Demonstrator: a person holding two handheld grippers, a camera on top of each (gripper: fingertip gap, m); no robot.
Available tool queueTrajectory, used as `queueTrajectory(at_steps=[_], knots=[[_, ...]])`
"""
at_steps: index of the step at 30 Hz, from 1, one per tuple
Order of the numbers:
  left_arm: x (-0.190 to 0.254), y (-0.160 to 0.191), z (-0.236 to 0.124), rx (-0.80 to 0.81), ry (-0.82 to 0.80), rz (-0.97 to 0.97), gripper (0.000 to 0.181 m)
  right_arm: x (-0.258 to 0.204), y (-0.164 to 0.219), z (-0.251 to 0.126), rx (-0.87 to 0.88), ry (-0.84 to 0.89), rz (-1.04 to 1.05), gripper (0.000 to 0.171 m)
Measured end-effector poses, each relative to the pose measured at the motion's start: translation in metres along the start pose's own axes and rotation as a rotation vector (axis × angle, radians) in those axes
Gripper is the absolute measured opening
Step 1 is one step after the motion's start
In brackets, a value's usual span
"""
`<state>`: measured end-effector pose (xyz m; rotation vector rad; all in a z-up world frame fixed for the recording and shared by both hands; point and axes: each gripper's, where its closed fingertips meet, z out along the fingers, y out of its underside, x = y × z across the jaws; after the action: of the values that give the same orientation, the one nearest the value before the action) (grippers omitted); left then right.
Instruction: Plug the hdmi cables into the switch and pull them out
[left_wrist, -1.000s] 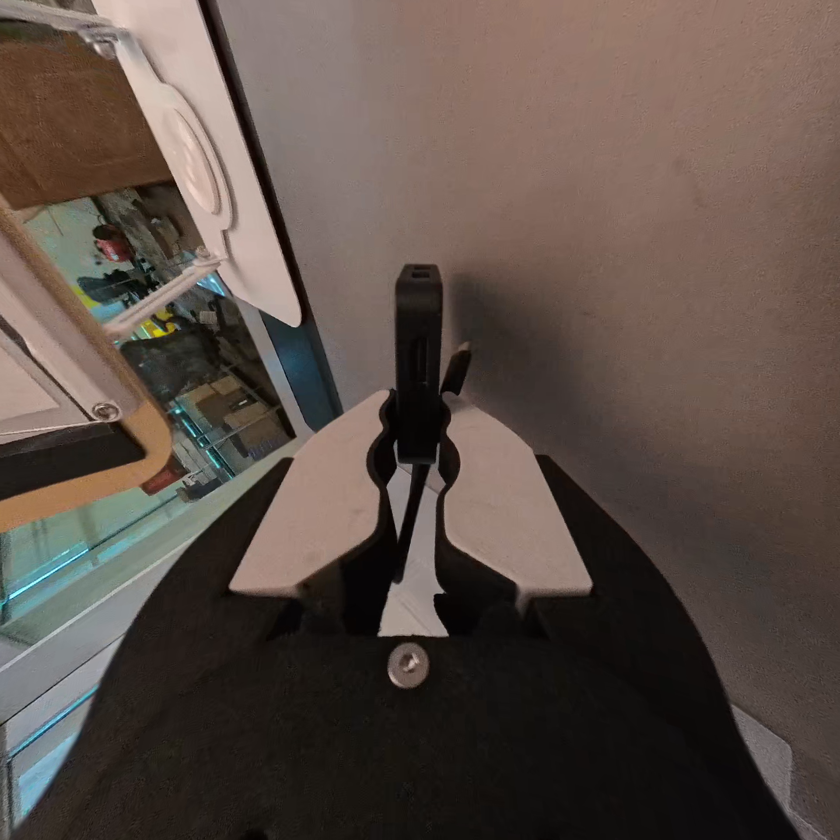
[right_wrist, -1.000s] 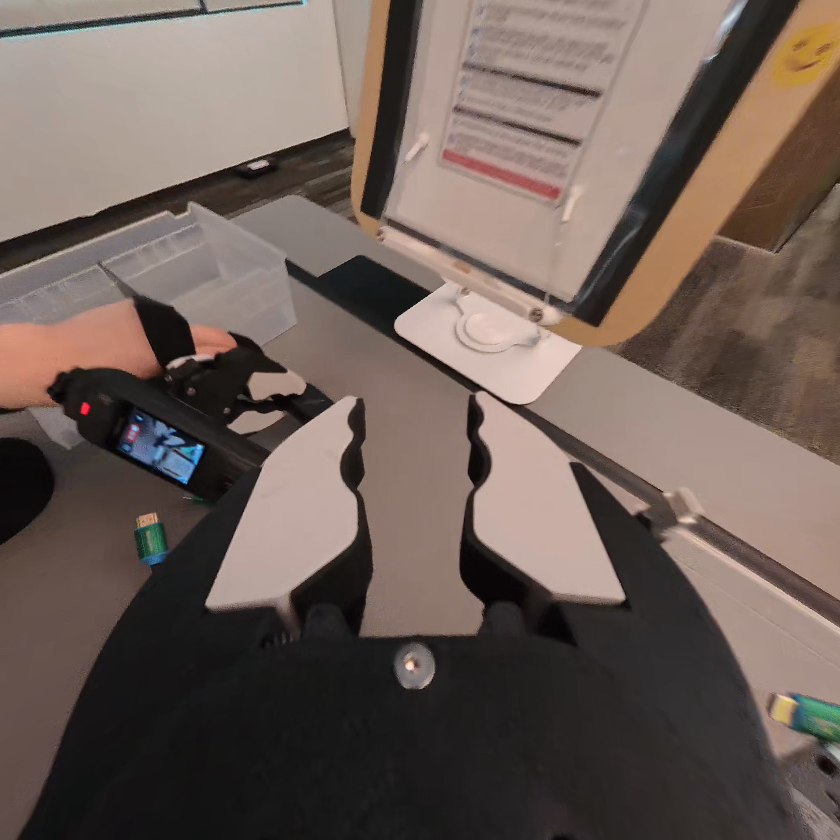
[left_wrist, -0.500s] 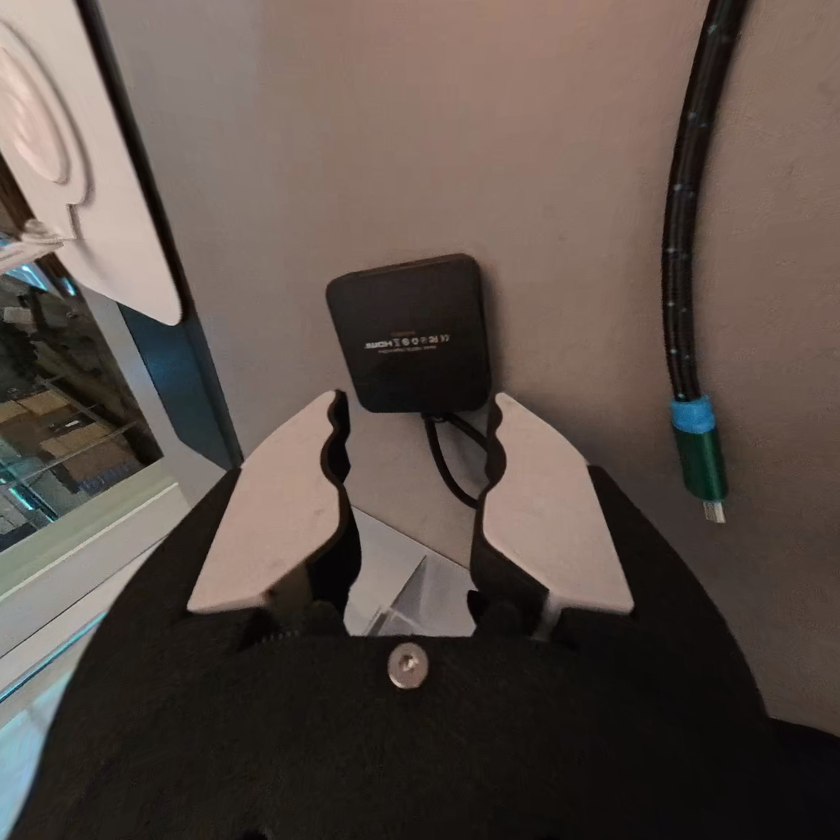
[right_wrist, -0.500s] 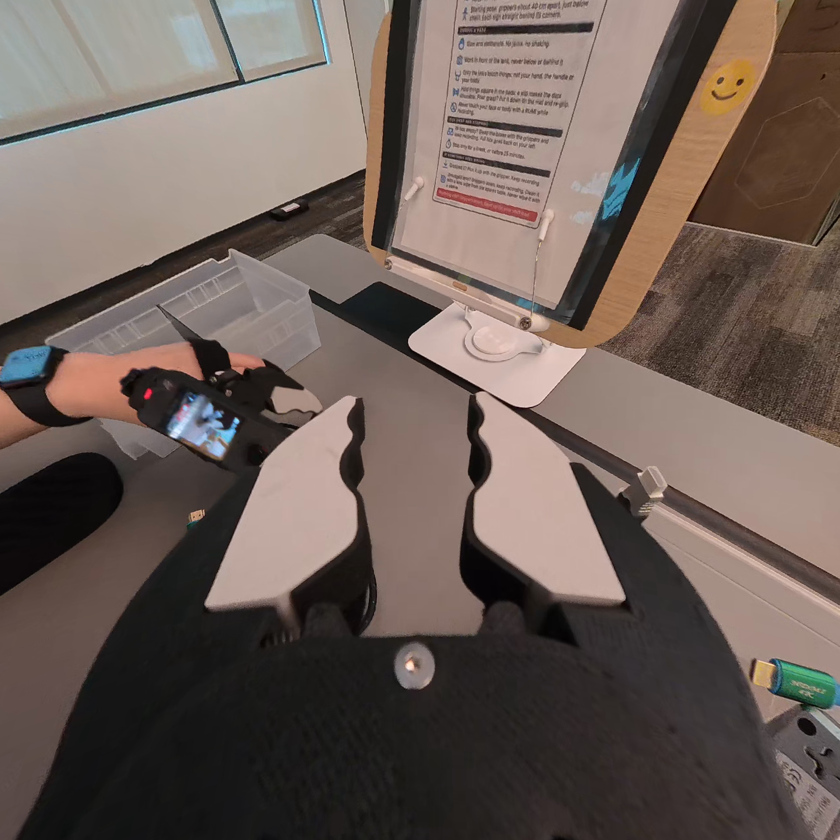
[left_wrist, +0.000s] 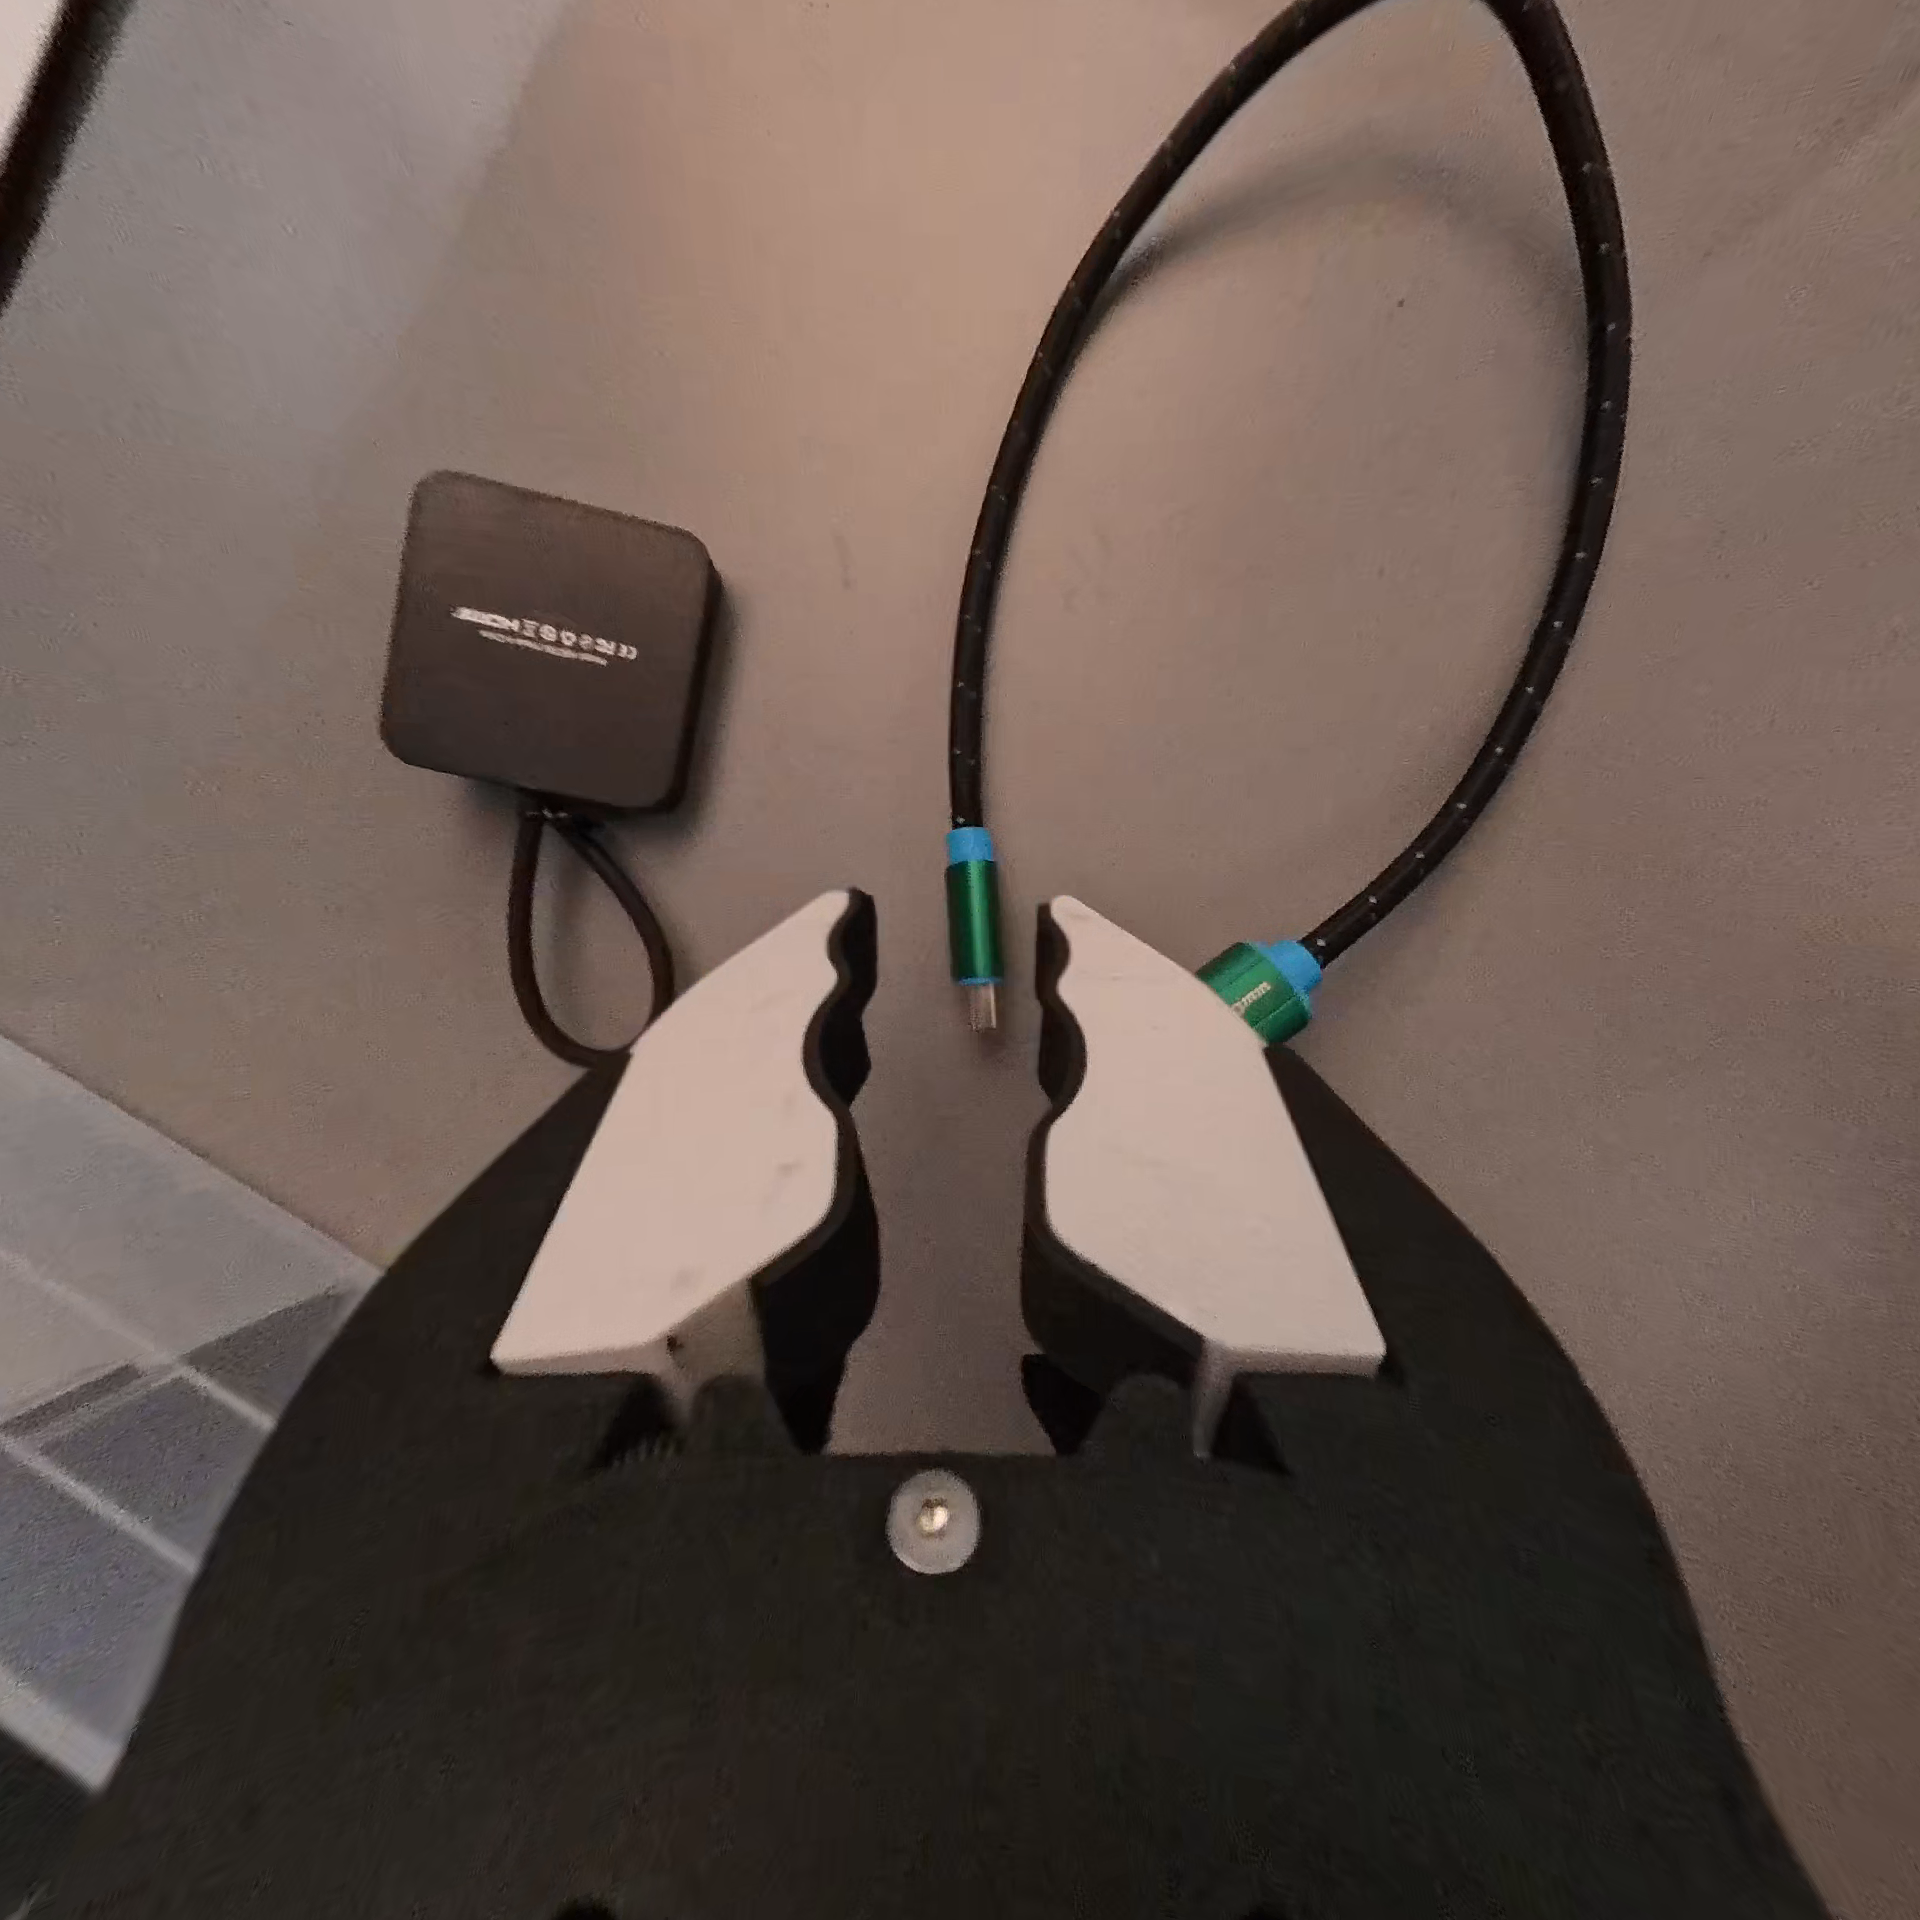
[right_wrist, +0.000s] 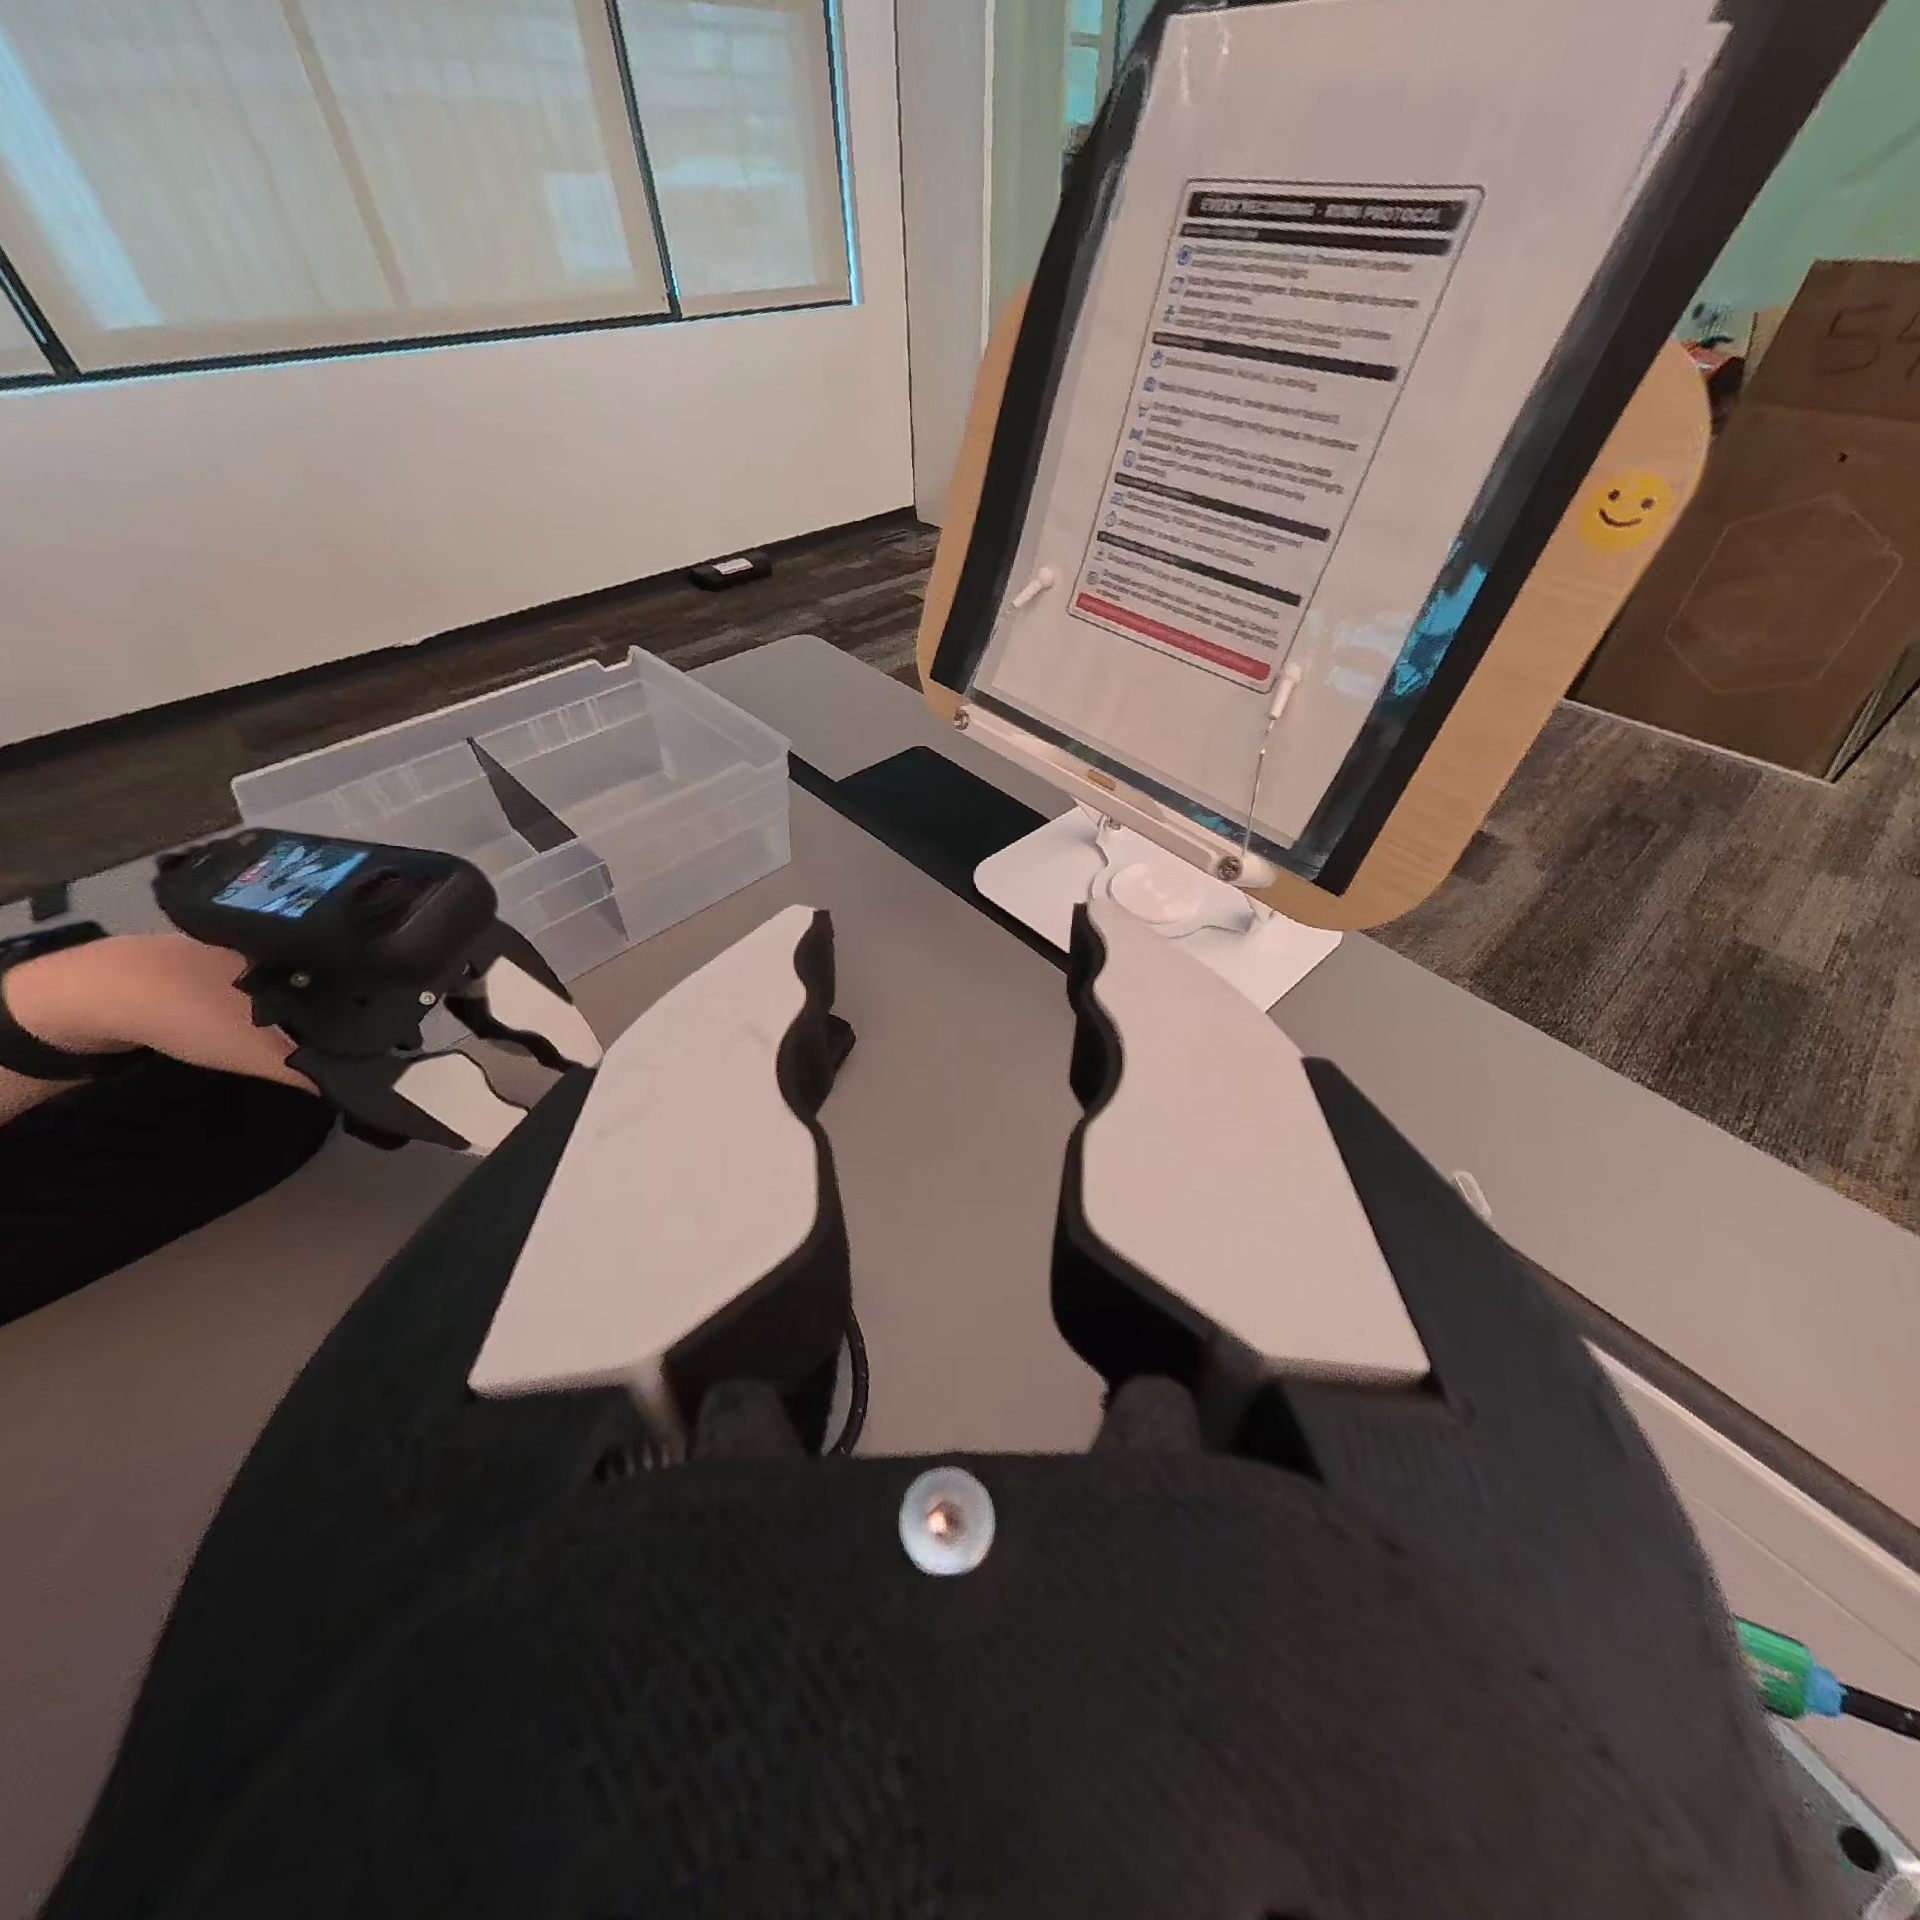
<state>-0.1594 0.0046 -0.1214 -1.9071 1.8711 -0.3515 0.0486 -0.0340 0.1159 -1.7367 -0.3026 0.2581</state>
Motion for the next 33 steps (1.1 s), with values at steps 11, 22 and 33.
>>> queueTrajectory(at_steps=[11,22,33], knots=[[0.044,0.005,-0.028,0.219,0.258,0.156,0.056,-0.015,0.013,0.016,-0.080,-0.033,-0.083,0.044],[0.051,0.019,0.009,-0.071,0.151,0.433,0.056,-0.032,0.031,0.032,-0.159,-0.091,-0.126,0.045],[0.041,-0.009,-0.020,0.127,0.161,0.264,0.020,-0.063,0.034,0.040,-0.163,-0.247,-0.104,0.044]])
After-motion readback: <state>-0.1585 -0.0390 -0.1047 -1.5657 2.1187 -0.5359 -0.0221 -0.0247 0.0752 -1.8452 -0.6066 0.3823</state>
